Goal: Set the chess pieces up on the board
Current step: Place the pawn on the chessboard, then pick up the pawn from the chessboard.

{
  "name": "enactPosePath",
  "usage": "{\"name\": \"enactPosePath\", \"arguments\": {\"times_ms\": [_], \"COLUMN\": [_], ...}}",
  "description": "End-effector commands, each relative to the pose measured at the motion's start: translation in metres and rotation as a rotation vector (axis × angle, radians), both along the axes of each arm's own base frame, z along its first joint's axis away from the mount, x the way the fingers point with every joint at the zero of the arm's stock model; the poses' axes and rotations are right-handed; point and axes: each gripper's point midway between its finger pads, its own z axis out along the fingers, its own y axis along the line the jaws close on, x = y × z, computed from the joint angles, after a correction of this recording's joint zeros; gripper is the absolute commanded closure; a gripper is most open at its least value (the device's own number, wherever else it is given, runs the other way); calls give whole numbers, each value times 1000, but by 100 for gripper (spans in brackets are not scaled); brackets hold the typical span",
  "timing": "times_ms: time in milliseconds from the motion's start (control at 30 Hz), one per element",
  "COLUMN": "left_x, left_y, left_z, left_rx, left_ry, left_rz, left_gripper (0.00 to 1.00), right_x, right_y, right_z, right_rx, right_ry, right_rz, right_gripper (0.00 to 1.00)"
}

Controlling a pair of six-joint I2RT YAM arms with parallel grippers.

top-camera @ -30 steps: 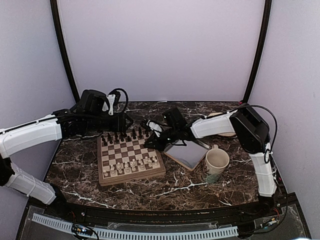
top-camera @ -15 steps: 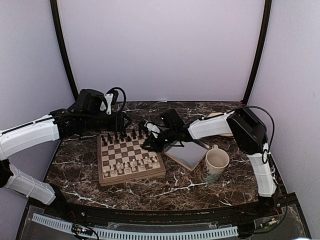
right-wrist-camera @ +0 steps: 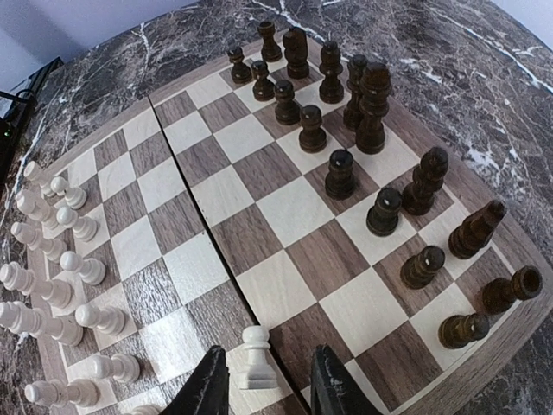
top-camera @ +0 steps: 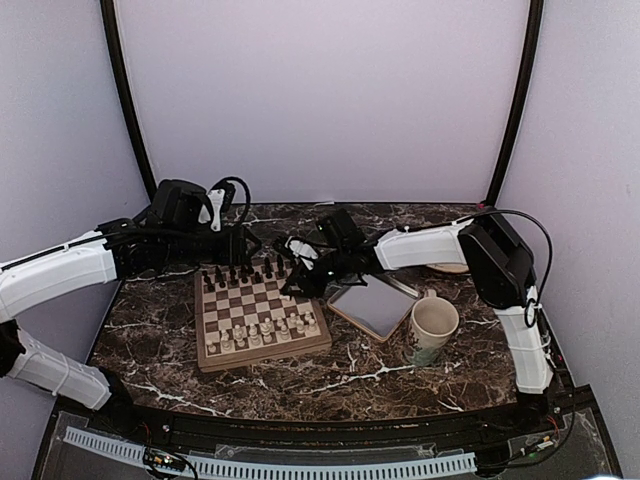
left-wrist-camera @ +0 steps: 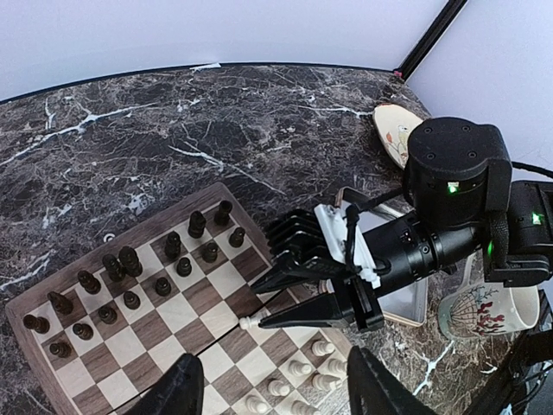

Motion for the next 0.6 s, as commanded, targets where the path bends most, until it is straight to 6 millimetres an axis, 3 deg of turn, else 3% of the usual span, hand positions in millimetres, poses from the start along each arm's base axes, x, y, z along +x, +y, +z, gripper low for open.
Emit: {"name": "enactPosePath", "arguments": {"times_ms": [0,567], "left_x": [-6,-4], "left_y": [8,4], "left_z": [2,-11], "left_rx": [-8,3], "left_ry": [3,18], "left_rz": [10,-1], "left_gripper": [41,41], "right_x": [0,-1], "right_y": [4,1], "right_z": [-4,-38], "right_rx": [-30,-159], "right_ry": [5,-19], "right_rz": [25,37], "right_gripper": [67,65]}}
